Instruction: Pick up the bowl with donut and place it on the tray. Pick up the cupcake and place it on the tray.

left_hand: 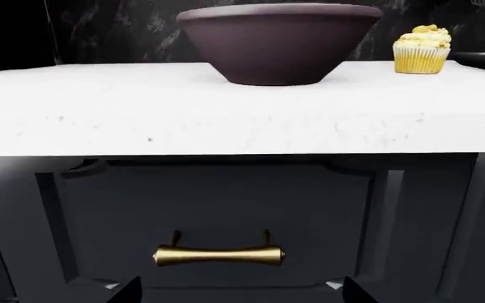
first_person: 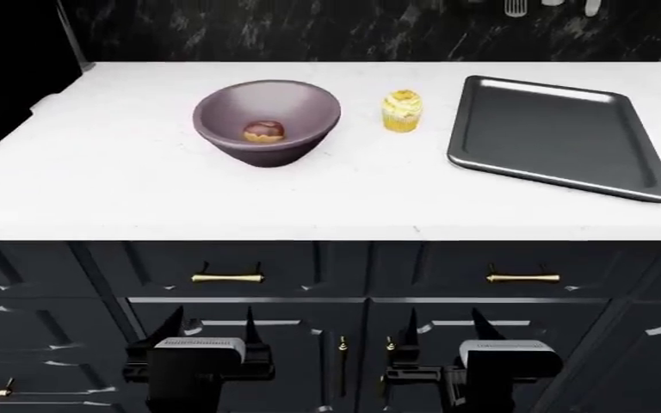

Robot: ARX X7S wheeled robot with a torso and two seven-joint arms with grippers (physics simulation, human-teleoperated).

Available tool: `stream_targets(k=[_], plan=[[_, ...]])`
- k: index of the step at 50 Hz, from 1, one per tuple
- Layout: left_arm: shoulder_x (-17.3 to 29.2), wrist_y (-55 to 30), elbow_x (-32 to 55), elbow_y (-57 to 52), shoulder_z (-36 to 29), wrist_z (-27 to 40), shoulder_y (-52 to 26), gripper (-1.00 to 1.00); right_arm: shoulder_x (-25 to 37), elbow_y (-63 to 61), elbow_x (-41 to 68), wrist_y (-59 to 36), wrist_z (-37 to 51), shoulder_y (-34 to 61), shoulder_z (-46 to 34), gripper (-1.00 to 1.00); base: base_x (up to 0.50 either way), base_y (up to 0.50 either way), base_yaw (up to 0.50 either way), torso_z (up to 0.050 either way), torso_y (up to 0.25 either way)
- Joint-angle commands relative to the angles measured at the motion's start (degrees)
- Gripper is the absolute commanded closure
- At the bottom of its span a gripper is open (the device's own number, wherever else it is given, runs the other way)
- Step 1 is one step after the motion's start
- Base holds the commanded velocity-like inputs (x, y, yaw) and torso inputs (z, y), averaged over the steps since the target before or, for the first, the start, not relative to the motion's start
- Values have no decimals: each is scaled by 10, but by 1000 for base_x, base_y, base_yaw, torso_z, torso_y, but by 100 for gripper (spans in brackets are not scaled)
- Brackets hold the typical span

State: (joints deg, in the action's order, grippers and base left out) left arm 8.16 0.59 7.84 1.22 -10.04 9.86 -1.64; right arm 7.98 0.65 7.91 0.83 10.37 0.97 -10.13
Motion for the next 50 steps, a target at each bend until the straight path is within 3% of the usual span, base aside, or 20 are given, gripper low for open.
stream_targets(k=[1, 21, 25, 29, 34, 38, 42, 50], plan=[[5, 0, 2, 0, -6, 4, 0, -100, 4, 0, 4, 0, 5, 1, -5, -100, 0, 0, 0, 50, 0], [8, -7, 19, -33, -2, 21, 0, -100, 13, -17, 11, -14, 12, 2, -14, -100, 0, 0, 0, 48, 0], [24, -83, 73, -206, 12, 32, 14, -100, 40, -167, 38, -101, 15, -6, -11, -100, 0, 0, 0, 0, 0], [61, -209, 99, -385, 16, 61, -19, -100, 70, -374, 105, -290, 54, 20, 24, -100, 0, 0, 0, 0, 0], [81, -336, 162, -509, 38, 89, -93, -100, 100, -539, 200, -483, 104, 95, 84, -100, 0, 0, 0, 0, 0], [80, -413, 208, -563, 46, 115, -155, -100, 116, -604, 290, -616, 148, 183, 142, -100, 0, 0, 0, 0, 0], [94, -469, 232, -564, 55, 124, -215, -100, 162, -599, 411, -637, 221, 256, 170, -100, 0, 0, 0, 0, 0], [123, -521, 256, -547, 62, 126, -284, -100, 179, -578, 476, -690, 257, 344, 198, -100, 0, 0, 0, 0, 0]])
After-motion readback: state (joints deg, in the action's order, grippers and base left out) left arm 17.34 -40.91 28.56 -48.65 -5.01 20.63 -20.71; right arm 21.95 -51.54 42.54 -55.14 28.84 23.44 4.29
